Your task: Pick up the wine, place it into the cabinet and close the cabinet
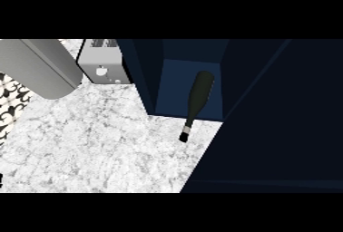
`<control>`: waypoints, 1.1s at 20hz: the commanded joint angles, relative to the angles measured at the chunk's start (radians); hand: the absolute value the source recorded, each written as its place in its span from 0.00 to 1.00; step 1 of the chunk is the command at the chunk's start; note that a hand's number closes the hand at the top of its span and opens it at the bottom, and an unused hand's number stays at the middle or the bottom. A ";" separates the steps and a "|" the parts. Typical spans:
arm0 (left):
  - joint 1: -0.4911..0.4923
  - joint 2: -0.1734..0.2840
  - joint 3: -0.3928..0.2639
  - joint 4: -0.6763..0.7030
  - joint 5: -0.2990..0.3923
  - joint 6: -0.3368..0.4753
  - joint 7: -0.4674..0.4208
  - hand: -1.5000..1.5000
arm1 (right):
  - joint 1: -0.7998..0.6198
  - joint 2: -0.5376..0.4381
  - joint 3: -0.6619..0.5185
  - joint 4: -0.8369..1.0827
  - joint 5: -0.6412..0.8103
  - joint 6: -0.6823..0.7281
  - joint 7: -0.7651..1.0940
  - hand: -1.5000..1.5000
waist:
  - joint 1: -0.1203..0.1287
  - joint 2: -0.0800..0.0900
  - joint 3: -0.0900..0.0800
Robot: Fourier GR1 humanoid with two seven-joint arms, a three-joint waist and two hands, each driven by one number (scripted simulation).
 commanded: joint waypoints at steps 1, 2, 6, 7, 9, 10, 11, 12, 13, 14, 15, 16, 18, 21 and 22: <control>-0.003 0.001 0.003 -0.002 0.005 -0.014 0.001 1.00 | -0.072 0.155 0.039 0.130 0.072 -0.154 0.012 1.00 | 0.015 0.003 -0.001; -0.014 0.002 0.003 -0.006 0.002 -0.007 0.005 1.00 | -0.091 0.155 0.020 0.123 0.069 -0.147 0.022 1.00 | 0.013 0.007 -0.002; -0.020 0.008 0.007 0.006 0.004 -0.027 0.007 1.00 | -0.103 0.155 -0.019 0.146 0.076 -0.132 0.018 1.00 | 0.026 0.016 -0.004; -0.025 0.004 0.006 0.000 0.006 -0.022 0.007 1.00 | -0.102 0.155 -0.037 0.159 0.063 -0.134 0.025 1.00 | 0.030 0.022 -0.004; -0.020 0.008 -0.003 0.000 -0.002 -0.033 0.010 1.00 | -0.121 0.156 -0.064 0.169 0.073 -0.131 0.022 1.00 | 0.040 0.020 -0.004; -0.024 0.011 -0.003 -0.009 -0.001 -0.033 0.014 1.00 | -0.144 0.156 -0.081 0.183 0.073 -0.124 0.033 1.00 | 0.050 0.021 -0.004; -0.025 0.002 -0.016 -0.007 -0.005 -0.042 0.012 1.00 | -0.168 0.156 -0.101 0.198 0.066 -0.127 0.026 1.00 | 0.053 0.026 -0.005; -0.029 -0.001 -0.017 -0.014 -0.002 -0.037 0.014 1.00 | -0.192 0.157 -0.125 0.218 0.062 -0.132 0.019 1.00 | 0.061 0.028 -0.004; -0.036 -0.003 -0.013 -0.005 -0.007 -0.040 0.007 1.00 | -0.228 0.157 -0.144 0.243 0.072 -0.130 0.020 1.00 | 0.067 0.028 -0.006; -0.045 0.014 -0.009 -0.011 -0.002 -0.042 0.026 1.00 | -0.279 0.158 -0.164 0.259 0.079 -0.140 0.029 1.00 | 0.067 0.027 -0.004; -0.051 0.012 -0.006 -0.008 -0.006 -0.044 0.020 1.00 | -0.315 0.159 -0.178 0.299 0.089 -0.171 0.018 1.00 | 0.078 0.032 -0.003; -0.052 0.008 -0.012 -0.008 -0.006 -0.046 0.022 1.00 | -0.360 0.160 -0.185 0.343 0.099 -0.198 0.021 1.00 | 0.085 0.033 -0.002; -0.063 0.005 -0.020 -0.025 -0.005 -0.052 0.027 1.00 | -0.449 0.161 -0.201 0.415 0.114 -0.247 0.030 1.00 | 0.097 0.033 0.000; -0.088 -0.001 -0.022 -0.017 -0.010 -0.049 0.031 1.00 | -0.580 0.162 -0.223 0.511 0.148 -0.303 0.023 1.00 | 0.107 0.041 -0.001; -0.089 -0.004 -0.019 -0.011 -0.003 -0.047 0.033 1.00 | -0.626 0.162 -0.234 0.555 0.175 -0.318 0.020 1.00 | 0.112 0.041 -0.001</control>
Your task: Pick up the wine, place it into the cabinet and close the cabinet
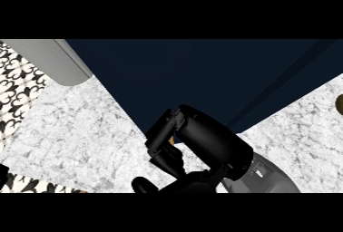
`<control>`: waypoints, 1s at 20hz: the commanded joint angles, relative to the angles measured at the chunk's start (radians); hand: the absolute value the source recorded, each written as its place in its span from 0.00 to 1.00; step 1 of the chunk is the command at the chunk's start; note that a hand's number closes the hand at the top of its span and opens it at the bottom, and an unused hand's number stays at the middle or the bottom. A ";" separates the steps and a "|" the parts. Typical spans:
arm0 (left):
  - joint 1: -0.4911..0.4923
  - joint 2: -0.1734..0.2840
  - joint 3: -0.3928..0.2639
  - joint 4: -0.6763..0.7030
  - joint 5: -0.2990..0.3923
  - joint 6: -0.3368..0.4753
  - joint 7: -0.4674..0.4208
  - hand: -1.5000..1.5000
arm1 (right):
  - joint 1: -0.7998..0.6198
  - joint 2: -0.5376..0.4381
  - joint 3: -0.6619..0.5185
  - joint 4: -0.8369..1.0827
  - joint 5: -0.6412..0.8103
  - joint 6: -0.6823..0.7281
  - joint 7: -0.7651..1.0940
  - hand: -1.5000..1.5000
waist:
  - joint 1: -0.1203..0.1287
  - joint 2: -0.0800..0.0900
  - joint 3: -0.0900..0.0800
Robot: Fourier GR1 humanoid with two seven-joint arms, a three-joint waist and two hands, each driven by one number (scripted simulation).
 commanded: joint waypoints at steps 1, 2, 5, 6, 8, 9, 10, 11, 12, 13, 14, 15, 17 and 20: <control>-0.024 -0.004 -0.007 0.005 -0.001 -0.008 0.010 1.00 | -0.190 0.013 -0.044 0.169 0.047 -0.086 -0.005 1.00 | 0.022 0.012 0.001; -0.025 -0.006 -0.007 0.003 -0.001 -0.001 0.011 1.00 | -0.227 0.013 -0.055 0.206 0.058 -0.119 -0.001 1.00 | 0.029 0.008 0.001; -0.050 0.002 0.002 0.007 0.001 -0.012 0.019 1.00 | -0.343 0.013 -0.083 0.332 0.076 -0.163 -0.015 1.00 | 0.036 0.016 0.002; -0.053 -0.001 -0.007 0.004 -0.002 -0.014 0.024 1.00 | -0.383 0.014 -0.097 0.369 0.078 -0.176 -0.016 1.00 | 0.038 0.018 0.002; -0.066 -0.010 -0.008 0.005 0.006 -0.003 0.033 1.00 | -0.459 0.014 -0.125 0.462 0.076 -0.180 -0.025 1.00 | 0.031 0.023 0.004; -0.063 -0.003 -0.004 0.003 0.000 -0.011 0.026 1.00 | -0.489 0.014 -0.139 0.501 0.083 -0.198 -0.030 1.00 | 0.048 0.021 0.004; -0.071 -0.019 -0.012 0.008 -0.012 -0.006 0.016 1.00 | -0.514 0.014 -0.152 0.543 0.078 -0.191 -0.037 1.00 | 0.047 0.029 0.003; -0.065 -0.023 -0.024 -0.004 -0.016 -0.001 0.021 1.00 | -0.545 0.014 -0.164 0.582 0.080 -0.202 -0.043 1.00 | 0.053 0.027 0.004; -0.074 -0.018 -0.021 -0.005 -0.011 -0.007 0.028 1.00 | -0.566 0.014 -0.176 0.618 0.060 -0.200 -0.041 1.00 | 0.054 0.030 0.005; -0.075 -0.012 -0.015 -0.005 -0.012 -0.008 0.028 1.00 | -0.583 0.014 -0.189 0.649 0.058 -0.205 -0.055 1.00 | 0.058 0.030 0.006; -0.077 -0.025 -0.021 0.006 -0.010 -0.005 0.027 1.00 | -0.606 0.014 -0.214 0.672 0.030 -0.206 -0.057 1.00 | 0.046 0.030 0.006; -0.084 -0.022 -0.019 0.019 -0.015 -0.004 0.031 1.00 | -0.614 0.014 -0.223 0.691 0.006 -0.205 -0.072 1.00 | 0.045 0.038 0.006; -0.085 -0.028 -0.022 0.025 -0.013 -0.016 0.027 1.00 | -0.625 0.014 -0.227 0.738 -0.017 -0.215 -0.095 1.00 | 0.044 0.038 0.006; -0.089 -0.029 -0.021 0.022 -0.013 -0.009 0.032 1.00 | -0.623 0.014 -0.271 0.761 -0.071 -0.238 -0.089 1.00 | 0.025 0.033 0.009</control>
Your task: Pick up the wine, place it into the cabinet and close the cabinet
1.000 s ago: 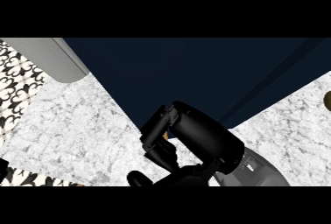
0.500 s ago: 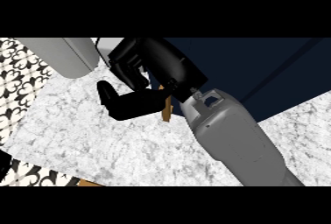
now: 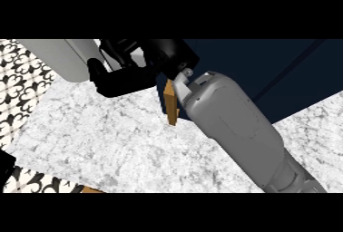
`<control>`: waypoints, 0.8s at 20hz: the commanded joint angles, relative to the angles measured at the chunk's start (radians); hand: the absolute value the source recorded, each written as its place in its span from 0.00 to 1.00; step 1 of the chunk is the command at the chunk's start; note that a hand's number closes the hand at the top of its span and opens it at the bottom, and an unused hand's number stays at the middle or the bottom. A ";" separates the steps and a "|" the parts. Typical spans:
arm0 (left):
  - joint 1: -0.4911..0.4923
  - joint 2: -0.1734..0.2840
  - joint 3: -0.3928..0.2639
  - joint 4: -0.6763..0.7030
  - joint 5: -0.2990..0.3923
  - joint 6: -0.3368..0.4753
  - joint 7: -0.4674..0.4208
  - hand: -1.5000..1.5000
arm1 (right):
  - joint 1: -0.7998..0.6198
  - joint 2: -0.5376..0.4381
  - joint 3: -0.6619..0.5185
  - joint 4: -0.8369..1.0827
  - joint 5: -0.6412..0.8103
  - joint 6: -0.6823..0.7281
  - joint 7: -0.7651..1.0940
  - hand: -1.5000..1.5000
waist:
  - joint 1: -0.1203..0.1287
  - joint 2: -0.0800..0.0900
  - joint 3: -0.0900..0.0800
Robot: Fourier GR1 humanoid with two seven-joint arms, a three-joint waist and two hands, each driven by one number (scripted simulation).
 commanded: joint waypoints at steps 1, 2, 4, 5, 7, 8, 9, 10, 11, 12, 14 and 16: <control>0.000 -0.006 0.002 0.010 0.002 0.001 0.000 1.00 | -0.065 -0.008 -0.130 0.174 -0.024 -0.045 -0.052 1.00 | -0.005 0.030 0.000; -0.007 -0.015 -0.009 0.009 0.001 0.006 0.006 1.00 | -0.059 -0.013 -0.133 0.179 -0.043 -0.043 -0.051 1.00 | -0.022 0.035 0.000; -0.003 -0.016 -0.003 0.015 0.004 0.005 0.003 1.00 | -0.046 -0.032 -0.139 0.195 -0.049 -0.079 -0.043 1.00 | -0.027 0.033 -0.001; 0.011 -0.006 0.000 0.017 0.004 -0.001 0.005 1.00 | -0.039 -0.062 -0.133 0.211 -0.058 -0.058 -0.032 1.00 | -0.025 0.029 0.000; 0.015 -0.018 0.005 0.027 0.011 0.008 -0.002 1.00 | -0.015 -0.075 -0.132 0.225 -0.075 -0.053 -0.045 1.00 | -0.034 0.031 0.000; 0.001 -0.019 -0.001 0.024 0.002 0.008 0.001 1.00 | -0.030 -0.077 -0.124 0.227 -0.078 -0.047 -0.036 1.00 | -0.044 0.036 -0.002; 0.010 -0.024 0.000 0.030 0.004 0.009 -0.003 1.00 | -0.017 -0.090 -0.119 0.234 -0.071 -0.049 -0.051 1.00 | -0.045 0.036 -0.002; 0.004 -0.012 0.017 0.028 0.010 0.013 0.002 1.00 | -0.007 -0.105 -0.120 0.240 -0.076 -0.042 -0.049 1.00 | -0.053 0.033 0.001; 0.007 -0.018 0.013 0.023 0.011 0.012 -0.003 1.00 | 0.002 -0.104 -0.121 0.243 -0.082 -0.040 -0.060 1.00 | -0.050 0.037 0.001; 0.018 -0.021 0.005 0.034 0.008 0.006 -0.003 1.00 | 0.013 -0.107 -0.114 0.249 -0.085 -0.028 -0.070 1.00 | -0.053 0.039 0.000; 0.018 -0.020 0.011 0.038 0.008 0.007 -0.005 1.00 | 0.021 -0.111 -0.118 0.251 -0.098 -0.009 -0.103 1.00 | -0.061 0.038 0.001; 0.010 -0.030 0.004 0.025 0.009 0.016 -0.002 1.00 | 0.034 -0.125 -0.111 0.254 -0.102 0.020 -0.127 1.00 | -0.082 0.043 0.003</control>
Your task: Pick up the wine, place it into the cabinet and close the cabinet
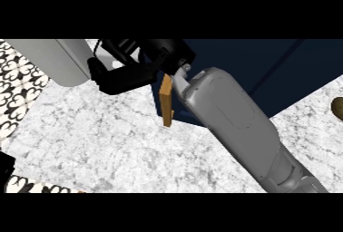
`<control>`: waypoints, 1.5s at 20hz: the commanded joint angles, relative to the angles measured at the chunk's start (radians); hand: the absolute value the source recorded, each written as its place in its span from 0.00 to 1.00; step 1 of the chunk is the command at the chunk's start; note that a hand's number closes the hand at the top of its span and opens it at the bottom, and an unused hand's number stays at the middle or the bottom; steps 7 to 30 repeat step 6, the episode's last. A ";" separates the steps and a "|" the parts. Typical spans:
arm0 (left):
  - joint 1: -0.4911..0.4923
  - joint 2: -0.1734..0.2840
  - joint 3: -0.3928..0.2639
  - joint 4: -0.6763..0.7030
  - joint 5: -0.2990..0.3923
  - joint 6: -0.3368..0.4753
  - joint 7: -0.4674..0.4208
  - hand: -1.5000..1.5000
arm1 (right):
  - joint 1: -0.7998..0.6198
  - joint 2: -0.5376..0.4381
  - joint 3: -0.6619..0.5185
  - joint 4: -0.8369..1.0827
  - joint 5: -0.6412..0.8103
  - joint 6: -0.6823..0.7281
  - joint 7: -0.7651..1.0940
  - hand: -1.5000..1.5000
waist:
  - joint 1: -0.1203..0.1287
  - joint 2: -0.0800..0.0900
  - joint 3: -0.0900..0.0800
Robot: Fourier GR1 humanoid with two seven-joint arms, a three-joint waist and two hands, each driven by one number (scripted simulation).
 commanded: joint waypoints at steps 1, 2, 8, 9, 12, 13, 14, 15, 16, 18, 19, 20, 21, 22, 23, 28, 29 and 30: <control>0.013 -0.012 -0.008 0.009 -0.008 0.002 -0.010 1.00 | 0.051 -0.122 -0.110 0.174 0.021 -0.032 -0.034 1.00 | -0.039 0.071 0.026; 0.011 -0.006 -0.003 0.014 -0.011 0.002 -0.009 1.00 | 0.062 -0.122 -0.110 0.174 0.017 -0.024 -0.055 1.00 | -0.046 0.073 0.027; 0.018 0.001 0.002 0.010 -0.013 0.003 -0.008 1.00 | 0.054 -0.132 -0.116 0.196 0.006 0.009 -0.085 1.00 | -0.050 0.066 0.028; 0.018 0.001 0.002 0.010 -0.013 0.003 -0.008 1.00 | 0.054 -0.132 -0.116 0.196 0.006 0.009 -0.085 1.00 | -0.050 0.066 0.028; 0.018 0.001 0.002 0.010 -0.013 0.003 -0.008 1.00 | 0.054 -0.132 -0.116 0.196 0.006 0.009 -0.085 1.00 | -0.050 0.066 0.028; 0.018 0.001 0.002 0.010 -0.013 0.003 -0.008 1.00 | 0.054 -0.132 -0.116 0.196 0.006 0.009 -0.085 1.00 | -0.050 0.066 0.028; 0.018 0.001 0.002 0.010 -0.013 0.003 -0.008 1.00 | 0.054 -0.132 -0.116 0.196 0.006 0.009 -0.085 1.00 | -0.050 0.066 0.028; 0.018 0.001 0.002 0.010 -0.013 0.003 -0.008 1.00 | 0.054 -0.132 -0.116 0.196 0.006 0.009 -0.085 1.00 | -0.050 0.066 0.028; 0.018 0.001 0.002 0.010 -0.013 0.003 -0.008 1.00 | 0.054 -0.132 -0.116 0.196 0.006 0.009 -0.085 1.00 | -0.050 0.066 0.028; 0.018 0.001 0.002 0.010 -0.013 0.003 -0.008 1.00 | 0.054 -0.132 -0.116 0.196 0.006 0.009 -0.085 1.00 | -0.050 0.066 0.028; 0.018 0.001 0.002 0.010 -0.013 0.003 -0.008 1.00 | 0.054 -0.132 -0.116 0.196 0.006 0.009 -0.085 1.00 | -0.050 0.066 0.028; 0.018 0.001 0.002 0.010 -0.013 0.003 -0.008 1.00 | 0.054 -0.132 -0.116 0.196 0.006 0.009 -0.085 1.00 | -0.050 0.066 0.028; 0.018 0.001 0.002 0.010 -0.013 0.003 -0.008 1.00 | 0.054 -0.132 -0.116 0.196 0.006 0.009 -0.085 1.00 | -0.050 0.066 0.028; 0.018 0.001 0.002 0.010 -0.013 0.003 -0.008 1.00 | 0.054 -0.132 -0.116 0.196 0.006 0.009 -0.085 1.00 | -0.050 0.066 0.028; 0.018 0.001 0.002 0.010 -0.013 0.003 -0.008 1.00 | 0.054 -0.132 -0.116 0.196 0.006 0.009 -0.085 1.00 | -0.050 0.066 0.028; 0.018 0.001 0.002 0.010 -0.013 0.003 -0.008 1.00 | 0.054 -0.132 -0.116 0.196 0.006 0.009 -0.085 1.00 | -0.050 0.066 0.028; 0.018 0.001 0.002 0.010 -0.013 0.003 -0.008 1.00 | 0.054 -0.132 -0.116 0.196 0.006 0.009 -0.085 1.00 | -0.050 0.066 0.028; 0.018 0.001 0.002 0.010 -0.013 0.003 -0.008 1.00 | 0.054 -0.132 -0.116 0.196 0.006 0.009 -0.085 1.00 | -0.050 0.066 0.028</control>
